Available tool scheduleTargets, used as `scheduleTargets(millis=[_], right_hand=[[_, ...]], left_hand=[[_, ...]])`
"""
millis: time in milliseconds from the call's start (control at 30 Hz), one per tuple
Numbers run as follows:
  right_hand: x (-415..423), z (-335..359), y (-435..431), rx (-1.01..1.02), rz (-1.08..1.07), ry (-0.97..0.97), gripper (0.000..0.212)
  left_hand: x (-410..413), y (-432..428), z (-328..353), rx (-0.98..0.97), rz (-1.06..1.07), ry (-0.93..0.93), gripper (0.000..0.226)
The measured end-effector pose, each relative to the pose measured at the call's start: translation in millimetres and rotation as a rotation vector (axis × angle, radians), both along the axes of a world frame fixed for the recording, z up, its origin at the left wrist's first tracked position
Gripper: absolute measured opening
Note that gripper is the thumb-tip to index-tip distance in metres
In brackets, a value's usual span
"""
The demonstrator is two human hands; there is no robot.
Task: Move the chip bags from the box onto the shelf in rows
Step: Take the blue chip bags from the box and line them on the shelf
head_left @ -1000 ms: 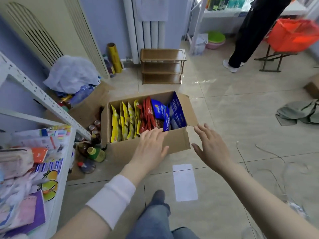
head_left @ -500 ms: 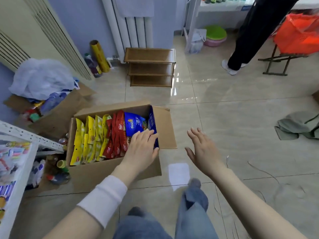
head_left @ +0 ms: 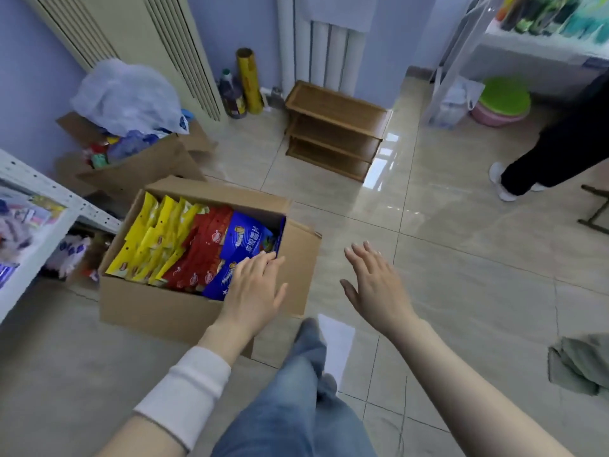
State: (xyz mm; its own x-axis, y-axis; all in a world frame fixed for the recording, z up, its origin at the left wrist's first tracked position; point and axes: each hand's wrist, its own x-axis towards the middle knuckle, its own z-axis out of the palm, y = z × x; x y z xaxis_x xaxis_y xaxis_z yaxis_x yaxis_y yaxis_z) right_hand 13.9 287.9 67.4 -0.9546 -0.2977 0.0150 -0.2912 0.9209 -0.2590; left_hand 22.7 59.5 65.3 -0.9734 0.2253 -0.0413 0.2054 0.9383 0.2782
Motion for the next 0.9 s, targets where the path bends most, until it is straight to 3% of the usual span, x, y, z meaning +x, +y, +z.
scheduleTargets(millis=[533, 900], right_hand=[[-186, 25, -31, 0.174, 0.446, -0.059, 0.054], [-255, -8, -127, 0.316, 1.006, -0.286, 0.056]], left_hand=[[-85, -28, 1, -0.027, 0.446, 0.078, 0.042], [-44, -30, -37, 0.003, 1.083, -0.097, 0.036]])
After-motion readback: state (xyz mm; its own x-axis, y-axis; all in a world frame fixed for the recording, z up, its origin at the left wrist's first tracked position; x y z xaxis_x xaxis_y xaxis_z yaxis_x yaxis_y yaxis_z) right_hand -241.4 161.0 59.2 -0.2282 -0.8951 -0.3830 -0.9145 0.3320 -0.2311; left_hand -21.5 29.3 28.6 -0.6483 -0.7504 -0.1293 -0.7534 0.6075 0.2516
